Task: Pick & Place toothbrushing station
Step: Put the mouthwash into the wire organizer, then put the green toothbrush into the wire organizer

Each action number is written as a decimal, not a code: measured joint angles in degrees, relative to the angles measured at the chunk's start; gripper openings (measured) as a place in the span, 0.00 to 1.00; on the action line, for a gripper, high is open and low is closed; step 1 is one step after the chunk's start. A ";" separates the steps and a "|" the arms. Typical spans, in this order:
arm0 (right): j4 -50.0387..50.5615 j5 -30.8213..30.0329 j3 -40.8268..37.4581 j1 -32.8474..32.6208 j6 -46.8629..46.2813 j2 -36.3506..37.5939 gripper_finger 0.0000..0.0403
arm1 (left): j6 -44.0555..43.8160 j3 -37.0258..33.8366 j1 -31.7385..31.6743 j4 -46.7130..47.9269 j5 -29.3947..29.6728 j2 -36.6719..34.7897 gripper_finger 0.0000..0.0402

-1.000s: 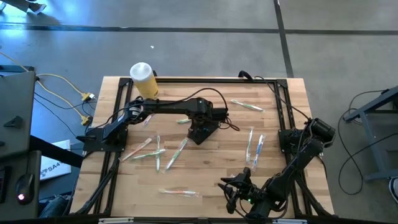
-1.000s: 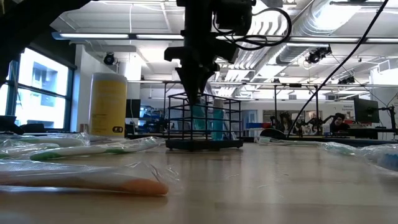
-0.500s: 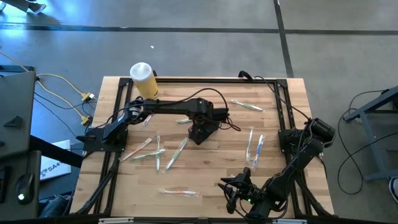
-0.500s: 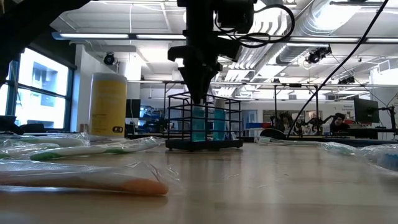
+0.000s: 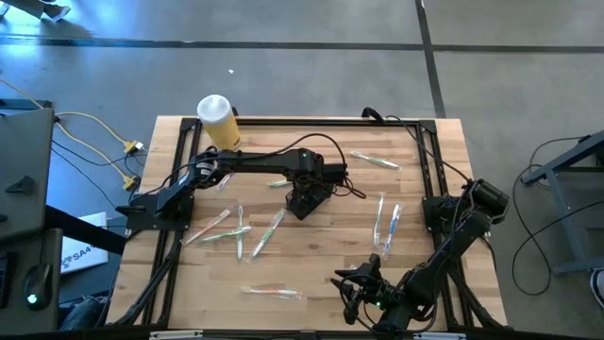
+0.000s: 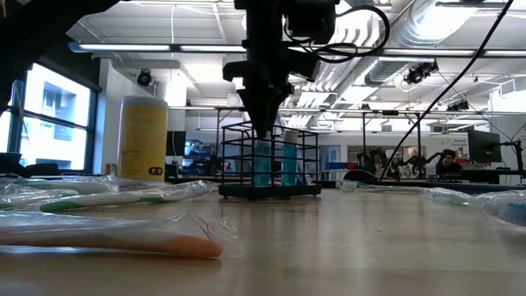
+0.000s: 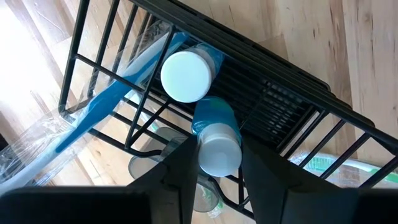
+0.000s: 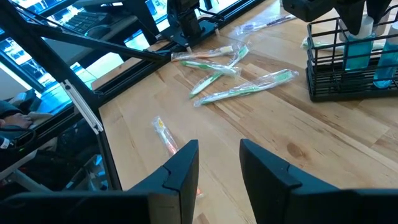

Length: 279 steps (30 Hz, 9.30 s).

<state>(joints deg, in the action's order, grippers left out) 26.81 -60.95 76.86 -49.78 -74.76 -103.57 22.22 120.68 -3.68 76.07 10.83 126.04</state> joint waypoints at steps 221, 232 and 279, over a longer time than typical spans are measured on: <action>-27.17 -4.38 -0.04 3.15 57.06 -2.93 0.27 | -23.09 -74.60 43.34 -112.99 18.53 -42.81 0.00; -40.69 12.97 -0.03 9.59 69.94 -2.93 0.27 | -21.20 -74.60 42.14 -115.03 15.45 -41.77 0.00; -4.34 -17.37 -0.01 6.98 49.95 8.56 0.03 | -16.86 -74.58 39.28 -100.56 31.37 -42.60 0.47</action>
<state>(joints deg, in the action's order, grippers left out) 22.47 -78.32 76.85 -42.80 -24.81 -95.01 5.36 46.11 35.60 -24.49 42.20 83.44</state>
